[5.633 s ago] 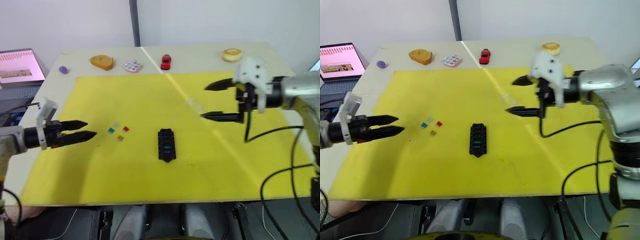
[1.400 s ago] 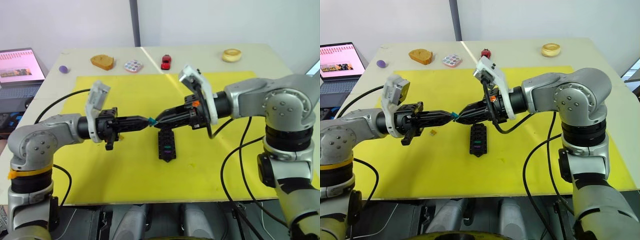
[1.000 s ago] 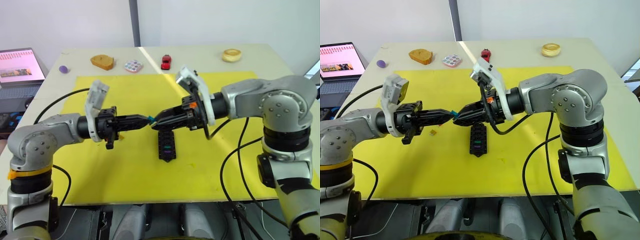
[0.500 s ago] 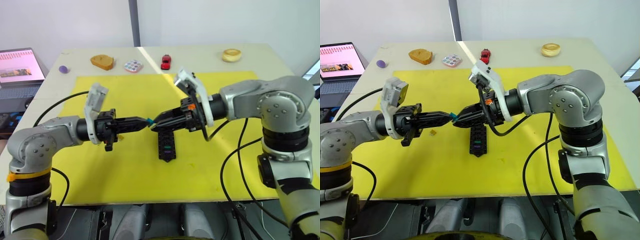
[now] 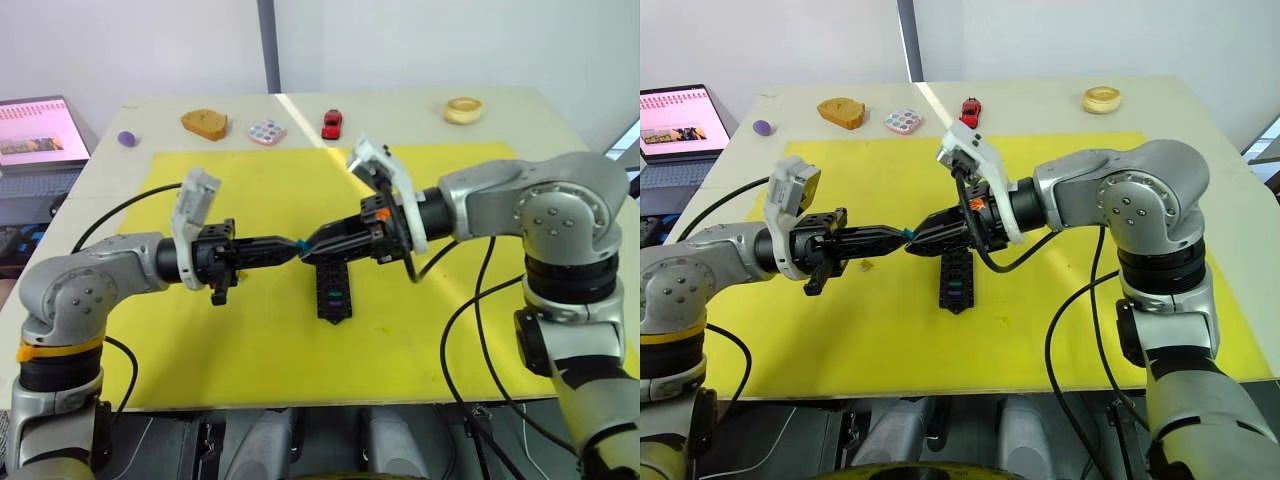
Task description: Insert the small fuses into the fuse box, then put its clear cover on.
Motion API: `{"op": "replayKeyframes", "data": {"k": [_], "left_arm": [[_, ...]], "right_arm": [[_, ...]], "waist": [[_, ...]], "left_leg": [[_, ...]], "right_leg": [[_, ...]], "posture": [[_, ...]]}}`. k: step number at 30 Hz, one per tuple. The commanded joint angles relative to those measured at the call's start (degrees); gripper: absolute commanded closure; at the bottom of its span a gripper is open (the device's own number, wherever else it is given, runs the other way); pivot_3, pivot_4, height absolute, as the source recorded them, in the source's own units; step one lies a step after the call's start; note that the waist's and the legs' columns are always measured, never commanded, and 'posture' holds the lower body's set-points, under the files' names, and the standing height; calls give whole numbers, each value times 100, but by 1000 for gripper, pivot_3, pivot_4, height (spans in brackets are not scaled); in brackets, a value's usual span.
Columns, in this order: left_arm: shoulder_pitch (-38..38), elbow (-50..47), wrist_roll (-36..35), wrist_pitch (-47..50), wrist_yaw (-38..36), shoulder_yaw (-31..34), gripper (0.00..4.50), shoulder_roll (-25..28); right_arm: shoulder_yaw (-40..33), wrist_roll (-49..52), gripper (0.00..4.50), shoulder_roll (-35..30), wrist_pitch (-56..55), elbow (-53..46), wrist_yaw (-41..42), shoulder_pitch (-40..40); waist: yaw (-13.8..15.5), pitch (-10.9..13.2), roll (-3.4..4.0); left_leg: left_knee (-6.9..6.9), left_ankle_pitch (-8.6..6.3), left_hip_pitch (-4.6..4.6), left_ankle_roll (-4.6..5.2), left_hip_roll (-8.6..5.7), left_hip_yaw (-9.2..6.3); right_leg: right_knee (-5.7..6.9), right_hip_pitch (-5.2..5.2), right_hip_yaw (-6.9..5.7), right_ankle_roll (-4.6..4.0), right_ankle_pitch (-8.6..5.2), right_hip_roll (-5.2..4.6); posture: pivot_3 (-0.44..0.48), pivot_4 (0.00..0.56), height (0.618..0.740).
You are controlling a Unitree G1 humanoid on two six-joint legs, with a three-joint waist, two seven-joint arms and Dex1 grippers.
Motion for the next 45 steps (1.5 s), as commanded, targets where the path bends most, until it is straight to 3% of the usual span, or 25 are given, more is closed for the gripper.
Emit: {"op": "replayKeyframes", "data": {"k": [1, 8, 12, 15, 17, 19, 22, 26, 28, 33, 45], "left_arm": [[19, -52, -15, -138, -46, 45, 4500, 99], [70, -60, 7, -187, -39, 27, 4500, 136], [84, -25, 422, -400, 49, -152, 4500, 225], [144, -2, 964, -781, -137, -479, 3557, 439], [365, -24, 1859, -1708, -641, -1037, 2540, 730], [514, 34, 2490, -2399, -955, -1456, 1484, 890], [530, 314, 3167, -3184, -1187, -1973, 34, 764], [376, 712, 3761, -3869, -1269, -2310, 34, 511], [258, 772, 3775, -3896, -1256, -2323, 34, 328], [218, 854, 3962, -3991, -1295, -2344, 34, 185], [414, 720, 4055, -3930, -1278, -2308, 34, 92]], "right_arm": [[-107, 111, 4337, 24, -49, -129, 8, -138], [-66, 117, 4466, -7, -50, -141, 21, -138], [104, -9, 4466, -165, -150, -273, 69, -148], [789, -586, 4500, -715, -664, -543, 299, -217], [1648, -1441, 4500, -1253, -1387, -705, 511, -311], [1964, -1703, 4500, -1434, -1639, -716, 706, -374], [2558, -2173, 4500, -1626, -1932, -942, 989, -495], [2903, -2498, 4500, -1557, -1850, -893, 1083, -564], [3101, -2455, 4500, -1367, -1151, -669, 1032, -840], [3130, -2460, 4500, -1198, -780, -636, 996, -908], [3396, -2671, 4500, -1040, -730, -455, 909, -865]], "waist": [[0, 0, 0], [0, 0, 0], [5, 0, 0], [9, 0, 0], [0, 0, 1], [-2, 0, 1], [2, 1, 3], [11, 2, 2], [9, 2, 2], [10, 2, 2], [7, 2, 2]], "left_leg": [[0, 0, 0, 0, 0, 0], [-1, 0, 0, 1, 0, 0], [-2, 0, 0, 0, 0, 0], [-1, 0, -1, 0, 0, 0], [-4, -1, -1, 1, -1, 2], [-11, -2, -1, -1, 0, 10], [-16, -2, -3, -1, 2, 10], [-15, -2, -8, 0, 2, 8], [-14, -2, -8, 0, 2, 8], [-14, -2, -8, 0, 1, 2], [-12, -1, -8, 0, 1, 2]], "right_leg": [[0, 0, 0, 0, 0, 0], [-1, 0, 0, 0, 0, 0], [-1, 0, 0, 0, 0, -1], [-2, -1, 0, 0, 0, -1], [-5, -3, 0, 0, 0, -2], [-7, -13, 3, -1, -1, -3], [-7, -15, 7, -2, -1, -3], [-10, -17, 6, -2, -1, -3], [-8, -18, 6, -1, -1, -3], [-8, -16, 2, -1, -1, -1], [-6, -15, 1, 0, 0, 0]], "posture": [[0, 150, 740], [0, 150, 740], [0, 150, 740], [0, 150, 740], [0, 150, 740], [0, 150, 740], [0, 150, 740], [0, 150, 740], [0, 150, 740], [0, 150, 740], [0, 150, 740]]}}
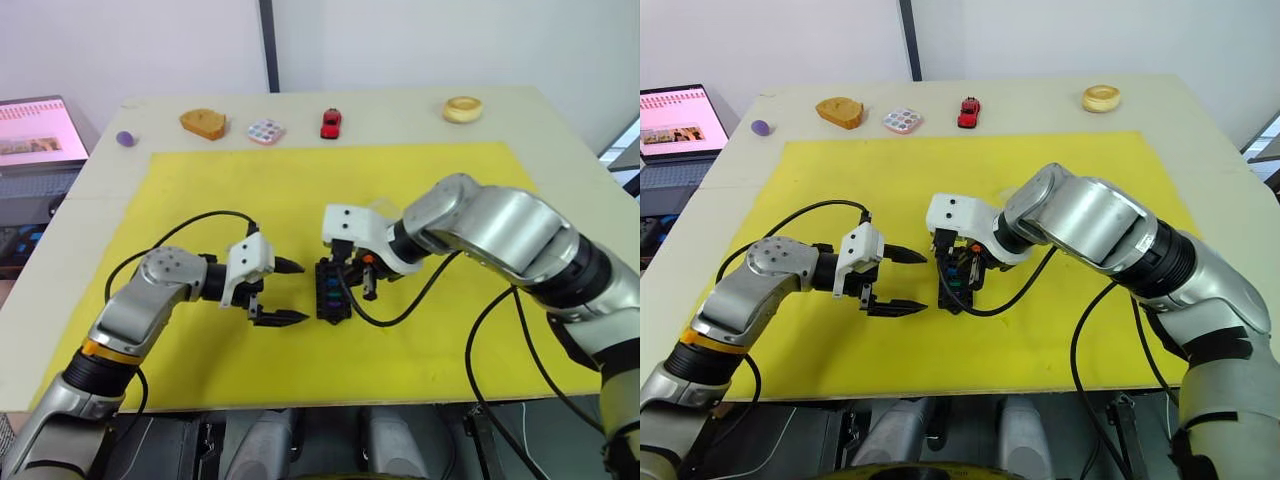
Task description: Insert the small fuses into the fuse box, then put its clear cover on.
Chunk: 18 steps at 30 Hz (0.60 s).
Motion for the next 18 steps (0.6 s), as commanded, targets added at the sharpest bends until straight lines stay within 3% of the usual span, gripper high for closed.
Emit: {"op": "replayKeyframes", "data": {"k": [1, 18], "left_arm": [[50, -185, -6, -54, 0, 51, 34, -25], [140, -282, 30, 7, 177, 105, 34, -64]], "right_arm": [[30, -103, 4500, 28, -155, -48, 50, -102], [680, -706, 4500, 39, -724, 148, 222, -35]], "waist": [[1, 0, 0], [-4, -2, 0]], "left_leg": [[1, 0, 0, 0, 0, 0], [2, 0, 9, 0, 0, -1]], "right_leg": [[0, 0, 0, 0, 0, 0], [2, 3, -1, 0, 0, 2]], "posture": [[0, 150, 740], [0, 150, 740]]}}
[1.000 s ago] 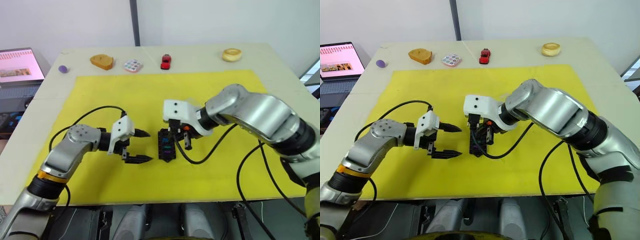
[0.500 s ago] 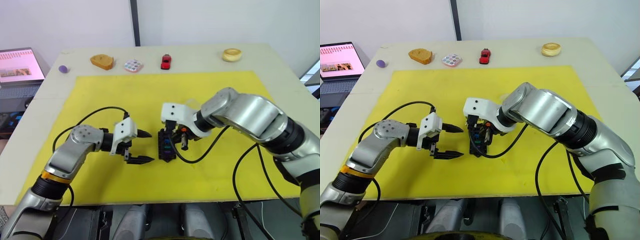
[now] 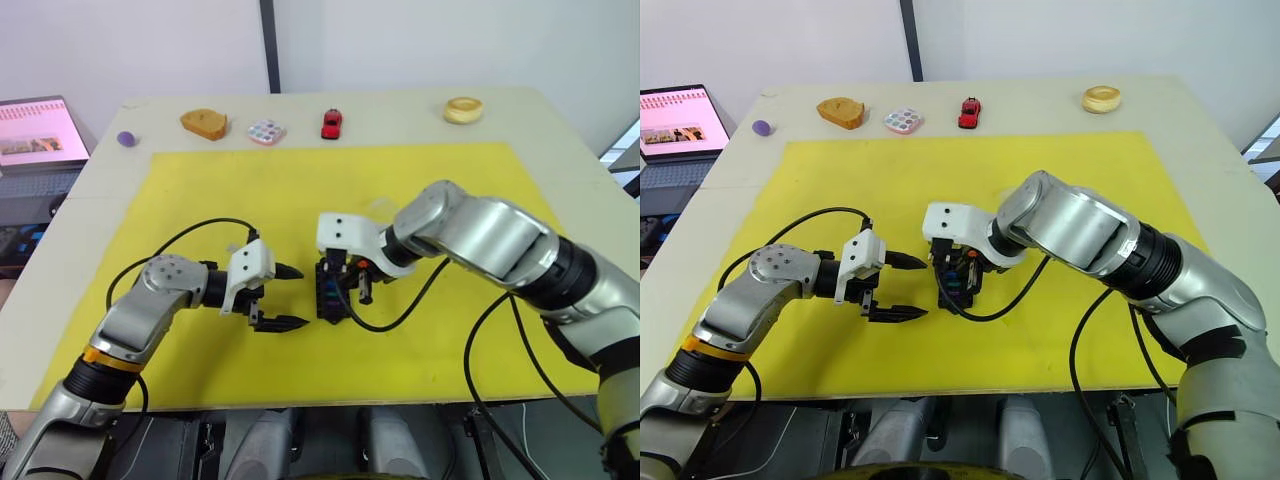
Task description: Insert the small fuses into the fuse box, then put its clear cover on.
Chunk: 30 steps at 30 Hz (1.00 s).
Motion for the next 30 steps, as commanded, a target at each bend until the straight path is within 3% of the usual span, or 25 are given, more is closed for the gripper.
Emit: {"op": "replayKeyframes", "data": {"k": [1, 7, 30], "left_arm": [[8, -211, -5, -39, 57, 107, 34, -17], [48, -261, 1, -17, 150, 110, 34, -27], [92, -361, 62, 11, 266, 57, 34, -37]], "right_arm": [[302, -323, 4500, -48, -206, 10, 61, -48], [550, -680, 4500, -95, -416, 55, 245, -88], [-99, -455, 4500, 4, -136, 119, 954, -482]], "waist": [[-1, -1, 0], [-8, -3, 0], [2, -2, 0]], "left_leg": [[0, 0, 0, 0, 0, 0], [-1, 0, 4, 0, 1, -1], [1, 0, -2, 0, -1, -2]], "right_leg": [[0, 0, 0, 0, 0, 0], [0, -1, -1, 0, 0, 2], [1, 1, -1, 0, 0, 1]], "posture": [[0, 150, 740], [0, 150, 740], [0, 150, 740]]}}
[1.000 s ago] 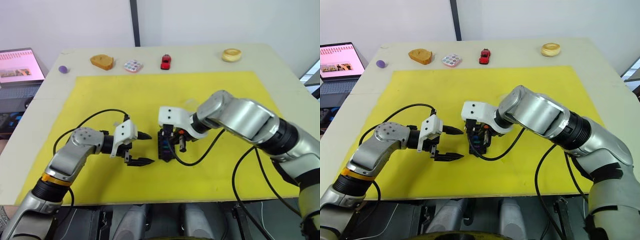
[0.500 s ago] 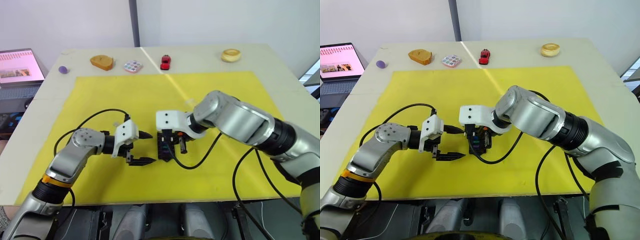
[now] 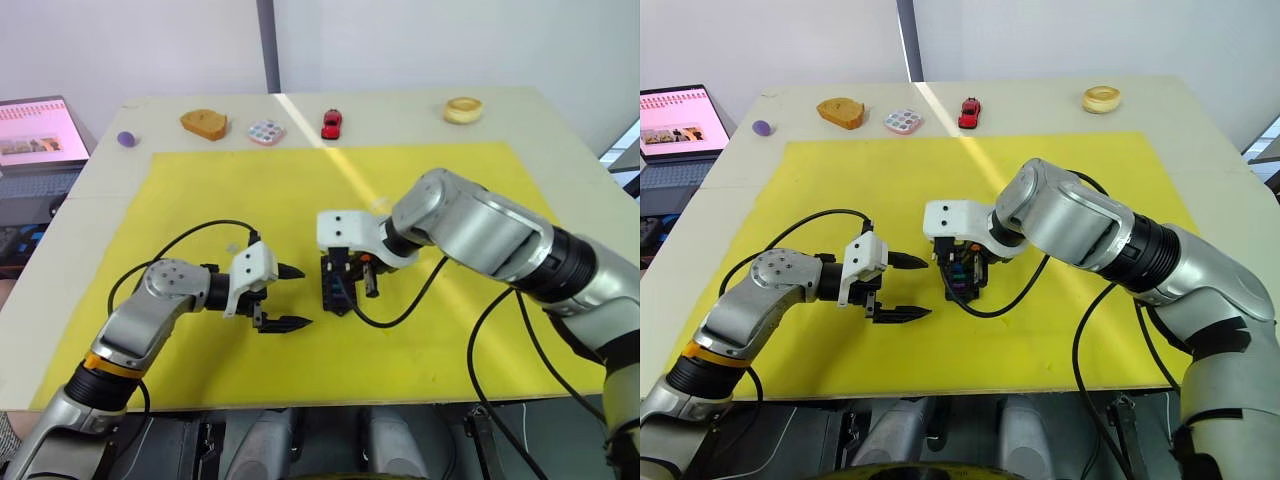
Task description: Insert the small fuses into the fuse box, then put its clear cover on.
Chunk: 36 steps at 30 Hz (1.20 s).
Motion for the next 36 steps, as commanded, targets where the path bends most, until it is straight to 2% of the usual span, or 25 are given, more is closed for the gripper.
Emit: {"op": "replayKeyframes", "data": {"k": [1, 5, 14, 23, 29, 36], "left_arm": [[-70, -154, 15, -4, -7, 48, 34, 9], [-112, -133, 20, 9, -26, 47, 34, 7], [-246, -58, 93, 19, -71, -45, 34, -72], [-242, -166, 55, 107, -188, -25, 34, 21], [-193, -190, 21, 138, -276, 29, 34, 119], [-198, -209, -2, 184, -257, 33, 34, 115]], "right_arm": [[-416, 218, 4500, 64, 133, -85, 124, -112], [-844, 654, 4500, 119, 248, -130, 324, -28], [-512, 149, 4500, -112, -241, -103, 146, 188], [-707, 522, 4500, -26, 431, -489, 205, -19], [-237, 490, 4500, -165, 620, -674, 247, -351], [-162, 554, 4500, 8, 822, -662, 73, -369]], "waist": [[0, 0, 0], [5, 0, 0], [1, 0, 0], [-2, 0, 0], [1, 0, 0], [1, 0, 0]], "left_leg": [[0, 0, 0, 0, 0, 0], [1, 0, 0, 0, 0, 0], [2, 0, 0, 0, 0, 0], [0, 1, -2, -1, 0, 0], [2, 0, -1, 0, 0, 0], [1, 0, -1, 0, 0, 0]], "right_leg": [[0, 1, 0, 0, 0, 0], [0, 1, 0, 0, 0, 0], [0, 2, 0, 0, 0, 0], [2, 0, 0, 0, 0, 0], [1, -2, -1, 0, 0, -1], [2, -2, 0, 0, 0, -1]], "posture": [[0, 150, 740], [0, 150, 740], [0, 150, 740], [0, 150, 740], [0, 150, 740], [0, 150, 740]]}}
